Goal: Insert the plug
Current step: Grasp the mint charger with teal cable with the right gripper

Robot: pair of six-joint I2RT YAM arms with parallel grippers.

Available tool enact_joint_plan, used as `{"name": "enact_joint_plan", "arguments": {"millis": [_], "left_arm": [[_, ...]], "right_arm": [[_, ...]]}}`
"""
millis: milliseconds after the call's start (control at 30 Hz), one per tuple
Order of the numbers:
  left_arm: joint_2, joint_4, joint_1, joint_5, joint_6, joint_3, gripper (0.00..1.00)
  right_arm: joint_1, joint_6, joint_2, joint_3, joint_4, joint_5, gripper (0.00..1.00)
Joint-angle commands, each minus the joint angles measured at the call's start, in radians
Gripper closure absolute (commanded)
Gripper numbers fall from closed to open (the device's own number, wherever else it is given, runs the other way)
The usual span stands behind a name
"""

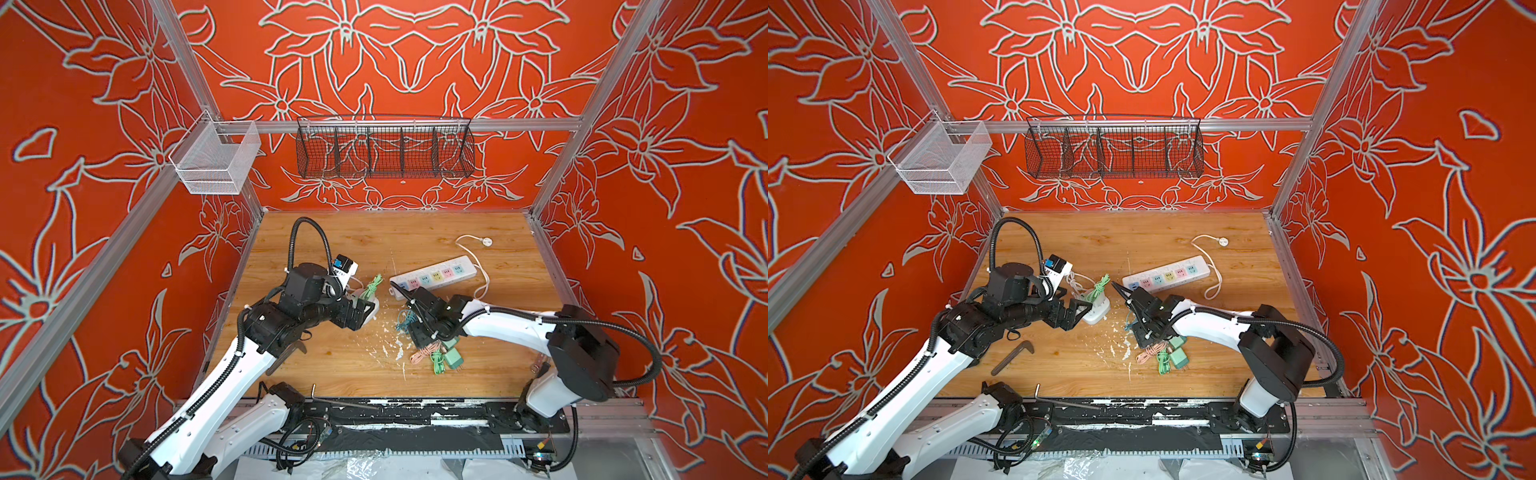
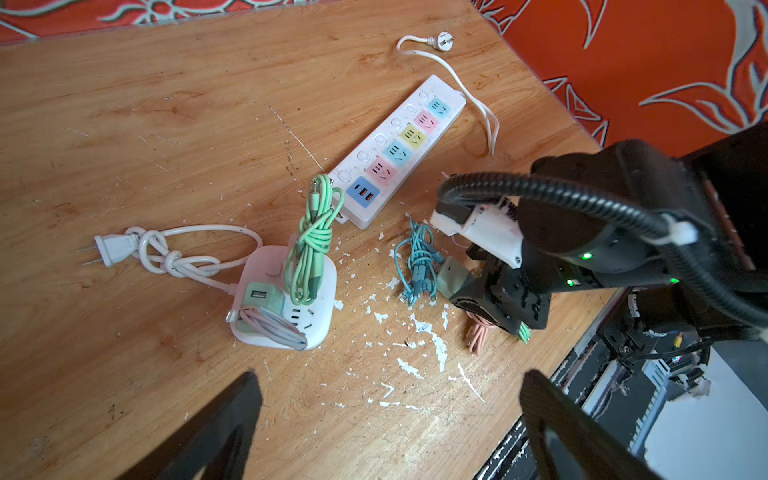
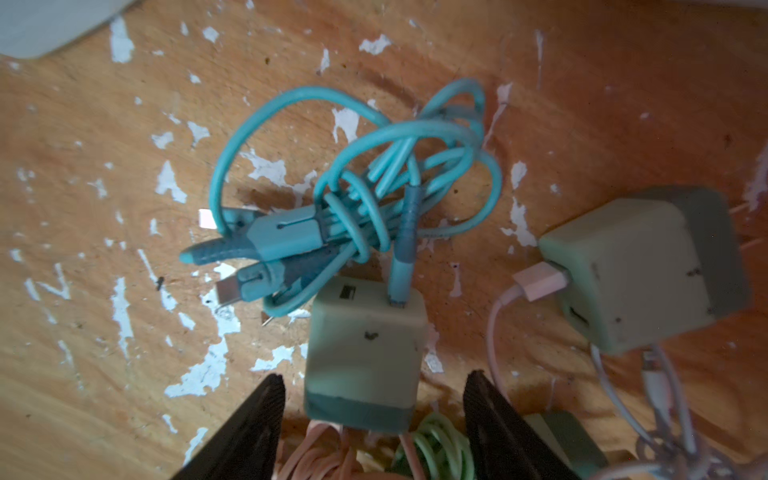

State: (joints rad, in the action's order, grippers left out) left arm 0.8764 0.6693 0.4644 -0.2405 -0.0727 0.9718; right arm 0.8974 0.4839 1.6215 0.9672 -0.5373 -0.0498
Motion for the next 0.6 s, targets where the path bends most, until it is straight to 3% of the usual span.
{"name": "enact_joint_plan", "arguments": {"millis": [0,300,567], "left_arm": [[-0.017,-0.02,-0.004,0.005,-0.009,-0.011,0.03],[-0.022,-0.033,-0.004,-0.005,-0.008,-0.012,0.03],[-0.006,-0.035,-0.004,-0.098,-0.028,0.004,0.03]], "right_arm": [[-0.004,0.042,0.041,0.032,-0.035,-0.041,0.33],[-0.004,0.032,0.083,0.057,-0.036,-0.038,0.47],[-0.005,0.021,0.022,0.074,-0.051,-0.046,0.65]]}}
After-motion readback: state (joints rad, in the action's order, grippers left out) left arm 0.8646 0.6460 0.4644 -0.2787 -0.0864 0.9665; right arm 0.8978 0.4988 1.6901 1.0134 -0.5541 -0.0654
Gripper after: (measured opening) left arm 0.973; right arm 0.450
